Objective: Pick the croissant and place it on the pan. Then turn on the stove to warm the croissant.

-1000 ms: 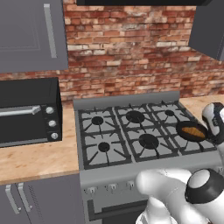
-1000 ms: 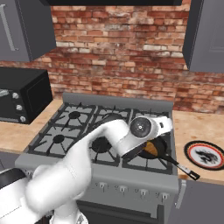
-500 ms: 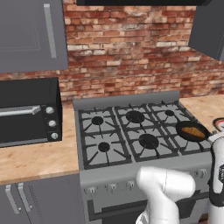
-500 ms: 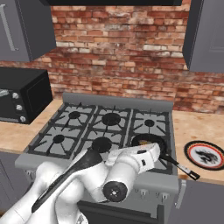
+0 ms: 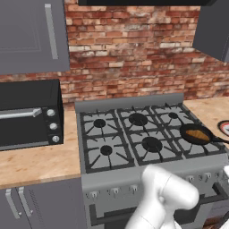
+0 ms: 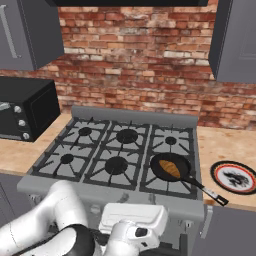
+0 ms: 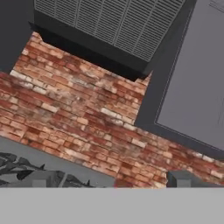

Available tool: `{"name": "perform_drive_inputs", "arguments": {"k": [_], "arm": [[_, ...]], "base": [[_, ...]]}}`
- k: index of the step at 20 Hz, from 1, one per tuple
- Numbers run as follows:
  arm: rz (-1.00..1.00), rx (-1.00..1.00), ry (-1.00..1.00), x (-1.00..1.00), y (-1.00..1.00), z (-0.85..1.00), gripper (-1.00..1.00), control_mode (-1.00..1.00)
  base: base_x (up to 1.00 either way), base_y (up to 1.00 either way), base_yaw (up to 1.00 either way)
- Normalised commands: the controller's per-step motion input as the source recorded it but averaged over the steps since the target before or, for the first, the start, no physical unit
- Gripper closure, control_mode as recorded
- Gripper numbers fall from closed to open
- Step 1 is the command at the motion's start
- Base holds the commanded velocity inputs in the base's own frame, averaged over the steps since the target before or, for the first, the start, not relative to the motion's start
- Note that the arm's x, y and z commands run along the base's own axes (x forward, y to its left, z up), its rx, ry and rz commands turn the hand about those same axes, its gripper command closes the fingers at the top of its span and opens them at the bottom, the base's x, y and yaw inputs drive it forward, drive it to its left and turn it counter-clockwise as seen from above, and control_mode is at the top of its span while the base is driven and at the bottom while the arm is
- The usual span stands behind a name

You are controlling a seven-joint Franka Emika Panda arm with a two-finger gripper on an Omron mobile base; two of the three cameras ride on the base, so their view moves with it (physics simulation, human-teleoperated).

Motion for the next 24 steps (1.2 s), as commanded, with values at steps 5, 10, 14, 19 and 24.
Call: {"name": "perform_drive_inputs", "arguments": {"k": [5,10,14,19,24], "arm": [[0.0,0.0,-0.33,-1.0,0.33,-0.42,-1.0,-1.0],[0.0,0.0,-0.19,-0.62,0.11,-0.27,-1.0,-1.0],[0.0,-0.02,-0.03,0.01,0.0,-0.07,-1.0,-1.0],[0.0,-0.09,-0.15,0.41,-0.05,-0.7,-1.0,-1.0],[0.0,-0.07,-0.15,0.15,-0.16,-0.68,-1.0,-1.0]], "base": [[0.0,0.0,0.0],[0.0,0.0,0.0],[0.0,0.0,0.0],[0.0,0.0,0.0],[0.0,0.0,0.0]]}}
